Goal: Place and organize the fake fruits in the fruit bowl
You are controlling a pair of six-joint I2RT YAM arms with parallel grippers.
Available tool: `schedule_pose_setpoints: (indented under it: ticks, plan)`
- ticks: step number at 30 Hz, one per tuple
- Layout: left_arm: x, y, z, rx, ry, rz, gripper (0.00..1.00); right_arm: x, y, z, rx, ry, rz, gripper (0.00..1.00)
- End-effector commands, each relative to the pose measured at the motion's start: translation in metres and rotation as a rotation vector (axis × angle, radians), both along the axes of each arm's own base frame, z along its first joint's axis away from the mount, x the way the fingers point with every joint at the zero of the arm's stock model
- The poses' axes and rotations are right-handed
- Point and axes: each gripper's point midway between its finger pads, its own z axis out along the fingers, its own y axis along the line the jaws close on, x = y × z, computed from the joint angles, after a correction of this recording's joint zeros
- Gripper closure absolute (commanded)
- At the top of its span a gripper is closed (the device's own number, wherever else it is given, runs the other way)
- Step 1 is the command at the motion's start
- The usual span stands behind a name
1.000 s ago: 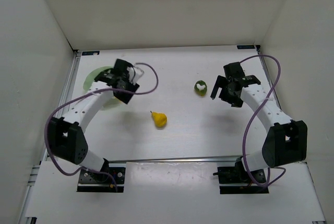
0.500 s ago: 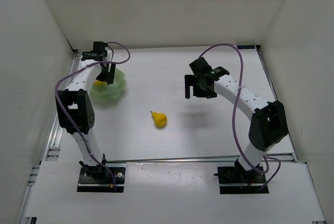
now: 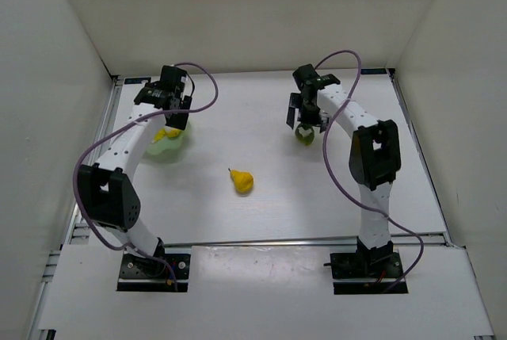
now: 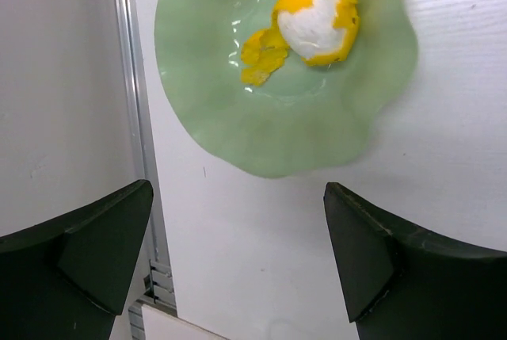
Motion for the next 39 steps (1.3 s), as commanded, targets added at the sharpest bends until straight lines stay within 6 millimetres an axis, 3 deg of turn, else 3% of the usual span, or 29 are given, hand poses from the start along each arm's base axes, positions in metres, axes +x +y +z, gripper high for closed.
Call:
schedule_pose_setpoints:
  ticks: [1, 5, 8, 9, 11, 14, 16, 20, 23, 24, 25, 26, 27, 29, 30, 31, 32, 33, 34, 35, 39]
  plan:
    - [-0.019, 0.014, -0.003, 0.026, 0.025, 0.03, 0.0, 0.01, -0.009, -0.012, -0.009, 0.054, -0.047, 0.01]
    - [-0.033, 0.027, -0.006, 0.042, 0.036, 0.061, 0.0, 0.014, -0.003, -0.039, 0.01, 0.116, -0.044, 0.01]
    - [-0.037, 0.043, -0.008, 0.024, 0.036, 0.11, 0.0, 0.018, 0.002, -0.044, 0.033, 0.108, -0.071, 0.06]
    - [-0.038, 0.046, -0.006, 0.014, 0.029, 0.116, 0.0, 0.015, 0.0, -0.048, 0.027, 0.121, -0.072, 0.22]
    - [-0.041, 0.058, -0.009, 0.015, 0.038, 0.151, 0.0, 0.019, 0.004, -0.05, 0.046, 0.107, -0.079, 0.36]
    - [-0.045, 0.067, -0.011, -0.006, 0.042, 0.172, 0.0, 0.029, 0.01, -0.033, 0.09, 0.039, -0.071, 0.64]
    - [-0.049, 0.065, -0.015, -0.014, 0.054, 0.166, 0.0, 0.03, 0.025, -0.023, 0.107, 0.004, -0.042, 0.74]
    - [-0.053, 0.077, -0.022, -0.034, 0.055, 0.216, 0.0, 0.045, 0.098, 0.028, 0.316, -0.132, 0.083, 0.74]
    - [-0.054, 0.093, -0.025, -0.062, 0.038, 0.293, 0.0, 0.037, 0.185, 0.07, 0.573, -0.186, 0.195, 0.74]
    - [-0.057, 0.102, -0.026, -0.078, 0.032, 0.334, 0.0, 0.036, 0.226, 0.087, 0.7, -0.224, 0.218, 0.74]
    - [-0.058, 0.108, -0.031, -0.077, 0.045, 0.352, 0.0, 0.032, 0.25, 0.098, 0.782, -0.231, 0.242, 0.72]
    - [-0.057, 0.115, -0.031, -0.084, 0.04, 0.381, 0.0, 0.032, 0.274, 0.123, 0.873, -0.263, 0.269, 0.72]
    - [-0.059, 0.126, -0.029, -0.093, 0.031, 0.413, 0.0, 0.023, 0.309, 0.13, 0.988, -0.24, 0.281, 0.7]
    - [-0.061, 0.133, -0.034, -0.121, 0.035, 0.441, 0.0, 0.012, 0.347, 0.157, 1.121, -0.247, 0.302, 0.7]
    - [-0.059, 0.136, -0.035, -0.137, 0.036, 0.447, 0.0, 0.012, 0.362, 0.14, 1.15, -0.213, 0.273, 0.7]
    - [-0.06, 0.139, -0.037, -0.164, 0.036, 0.454, 0.0, 0.012, 0.376, 0.15, 1.25, -0.197, 0.222, 0.7]
    - [-0.059, 0.137, -0.037, -0.178, 0.032, 0.456, 0.0, 0.006, 0.393, 0.133, 1.283, -0.152, 0.198, 0.7]
    - [-0.059, 0.141, -0.037, -0.179, 0.022, 0.467, 0.0, 0.005, 0.404, 0.147, 1.364, -0.169, 0.2, 0.7]
    - [-0.059, 0.141, -0.04, -0.179, 0.031, 0.468, 0.0, 0.002, 0.413, 0.147, 1.415, -0.113, 0.133, 0.7]
    - [-0.058, 0.145, -0.039, -0.179, 0.02, 0.476, 0.0, -0.005, 0.427, 0.127, 1.418, -0.074, 0.101, 0.72]
    - [-0.056, 0.148, -0.042, -0.187, 0.019, 0.482, 0.0, -0.008, 0.448, 0.116, 1.471, -0.037, -0.021, 0.72]
